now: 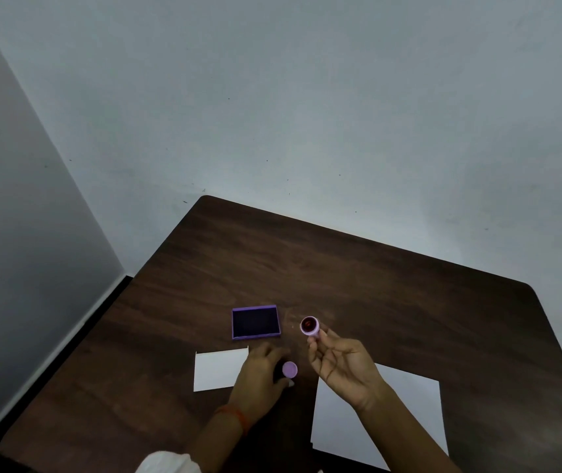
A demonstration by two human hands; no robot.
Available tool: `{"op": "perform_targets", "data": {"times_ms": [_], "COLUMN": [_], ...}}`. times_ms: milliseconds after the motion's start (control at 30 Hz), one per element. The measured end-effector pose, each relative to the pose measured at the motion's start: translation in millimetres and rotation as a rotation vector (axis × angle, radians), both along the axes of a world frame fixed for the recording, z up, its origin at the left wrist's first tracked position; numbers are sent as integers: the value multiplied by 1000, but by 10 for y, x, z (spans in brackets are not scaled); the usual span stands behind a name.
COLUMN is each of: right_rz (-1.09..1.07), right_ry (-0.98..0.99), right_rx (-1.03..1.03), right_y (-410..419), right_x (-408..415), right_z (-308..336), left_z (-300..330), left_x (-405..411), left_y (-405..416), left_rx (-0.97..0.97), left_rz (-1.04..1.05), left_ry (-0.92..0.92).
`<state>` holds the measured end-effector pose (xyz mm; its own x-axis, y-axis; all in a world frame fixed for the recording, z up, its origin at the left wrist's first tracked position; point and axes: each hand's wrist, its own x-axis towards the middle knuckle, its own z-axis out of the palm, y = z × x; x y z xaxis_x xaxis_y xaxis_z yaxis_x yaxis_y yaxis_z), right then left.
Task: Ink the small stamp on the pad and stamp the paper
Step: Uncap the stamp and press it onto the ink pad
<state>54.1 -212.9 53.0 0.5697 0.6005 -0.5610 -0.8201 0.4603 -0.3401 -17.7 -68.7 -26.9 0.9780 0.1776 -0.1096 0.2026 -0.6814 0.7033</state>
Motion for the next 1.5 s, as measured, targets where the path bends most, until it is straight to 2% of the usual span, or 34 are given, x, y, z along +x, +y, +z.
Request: {"op": "perform_targets", "data": {"times_ms": [100,233,300,433,567,667,767,800,900,933,1100,1233,1500], "right_rz": [-12,27,76,154,298,386,444,510,897,947,1014,936,985], "right_ry": [-2,-73,-132,-287,-616,-1012,-1357,-1442,-1742,-1809,-1973,-1886,-2007], "right_rx": [0,-79,-148,-358,-674,-954,-1050,-1075,-1150,-1161,-1259,-1284,-1204], "right_y": [28,96,143,349,668,887,1080,1121,1198,1202,1205,1249,1178], "right_x": [11,45,80,168,214,215,213,220,257,258,238,230,336], "right_z": [-27,-46,-45,-84,-158,-238,-315,-338,-403,-415,-470,-494,-493], "left_z": [62,130,127,18,-54,-113,-164,-171,-202,-212,-240,-251,-232], "left_x": [-4,48,70,101,172,200,201,199,188,185,179,184,181], "left_y": [76,385,595,922,1049,1075,1086,1084,1083,1083,1082,1082,1081], "left_rx": [-35,121,116,100,24,38,39,33,14,9,3,5,-27], "left_rz": [86,271,291,143,65,20,14,15,25,29,29,38,57], "left_ry": [-88,-258,-202,-32,56,73,47,38,19,10,-2,-15,-34]}}
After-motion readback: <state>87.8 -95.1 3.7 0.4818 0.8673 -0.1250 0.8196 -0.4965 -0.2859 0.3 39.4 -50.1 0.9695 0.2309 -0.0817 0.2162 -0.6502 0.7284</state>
